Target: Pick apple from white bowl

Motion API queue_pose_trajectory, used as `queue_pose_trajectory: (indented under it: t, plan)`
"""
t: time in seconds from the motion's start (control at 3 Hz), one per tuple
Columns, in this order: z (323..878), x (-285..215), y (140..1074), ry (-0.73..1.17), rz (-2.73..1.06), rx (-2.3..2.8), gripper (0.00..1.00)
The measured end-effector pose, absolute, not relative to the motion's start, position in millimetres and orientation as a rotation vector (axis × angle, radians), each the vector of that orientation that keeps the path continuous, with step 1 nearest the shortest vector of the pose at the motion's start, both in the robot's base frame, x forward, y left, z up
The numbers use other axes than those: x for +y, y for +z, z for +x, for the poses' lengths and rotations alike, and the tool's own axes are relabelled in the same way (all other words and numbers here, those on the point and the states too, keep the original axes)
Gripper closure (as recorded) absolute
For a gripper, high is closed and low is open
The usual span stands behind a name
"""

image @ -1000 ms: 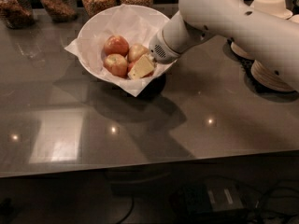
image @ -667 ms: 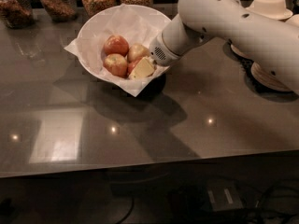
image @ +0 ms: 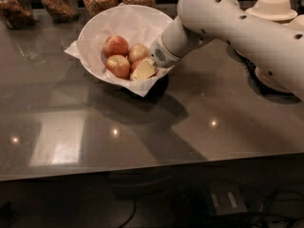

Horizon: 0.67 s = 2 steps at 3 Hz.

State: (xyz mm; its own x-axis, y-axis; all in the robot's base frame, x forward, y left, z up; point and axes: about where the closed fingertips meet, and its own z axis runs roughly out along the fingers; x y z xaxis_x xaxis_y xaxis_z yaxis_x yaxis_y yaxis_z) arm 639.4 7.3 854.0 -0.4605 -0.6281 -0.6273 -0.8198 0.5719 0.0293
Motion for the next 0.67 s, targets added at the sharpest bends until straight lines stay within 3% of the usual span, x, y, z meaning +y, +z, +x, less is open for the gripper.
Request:
queue_pose_trajectory:
  t: [0.67]
  plan:
    - [639.3, 6.9, 865.5, 0.447, -1.150, 2.212, 0.83]
